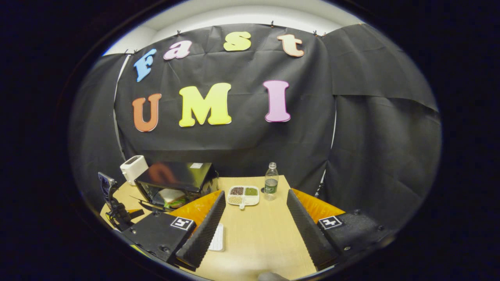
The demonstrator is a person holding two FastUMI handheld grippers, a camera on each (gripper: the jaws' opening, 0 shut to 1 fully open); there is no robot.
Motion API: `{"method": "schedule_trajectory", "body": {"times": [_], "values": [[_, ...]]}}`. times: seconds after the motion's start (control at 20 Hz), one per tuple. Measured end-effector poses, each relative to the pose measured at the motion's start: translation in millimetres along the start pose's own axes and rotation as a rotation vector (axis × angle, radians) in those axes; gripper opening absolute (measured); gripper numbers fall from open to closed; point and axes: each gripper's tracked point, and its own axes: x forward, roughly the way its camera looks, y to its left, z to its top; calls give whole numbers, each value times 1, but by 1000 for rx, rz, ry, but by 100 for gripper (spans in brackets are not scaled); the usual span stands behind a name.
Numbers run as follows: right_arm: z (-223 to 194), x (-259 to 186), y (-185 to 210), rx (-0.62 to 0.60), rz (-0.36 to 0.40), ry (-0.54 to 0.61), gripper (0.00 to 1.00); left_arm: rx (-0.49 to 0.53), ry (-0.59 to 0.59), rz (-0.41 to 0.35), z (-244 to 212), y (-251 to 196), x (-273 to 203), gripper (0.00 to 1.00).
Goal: Open the electric oven with the left hand, put the food in, and close the electric oven.
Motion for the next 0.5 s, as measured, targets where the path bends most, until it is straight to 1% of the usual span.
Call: {"method": "schedule_trajectory", "body": {"times": [0.15, 0.4, 0.5], "values": [[-4, 2, 0, 7, 7, 14, 91, 12, 15, 14, -3, 6, 13, 96], [-3, 3, -4, 0, 2, 8, 91, 17, -26, 23, 21, 4, 19, 95], [-3, 1, -6, 7, 1, 11, 91, 24, -46, 24, 38, 5, 27, 95]]}}
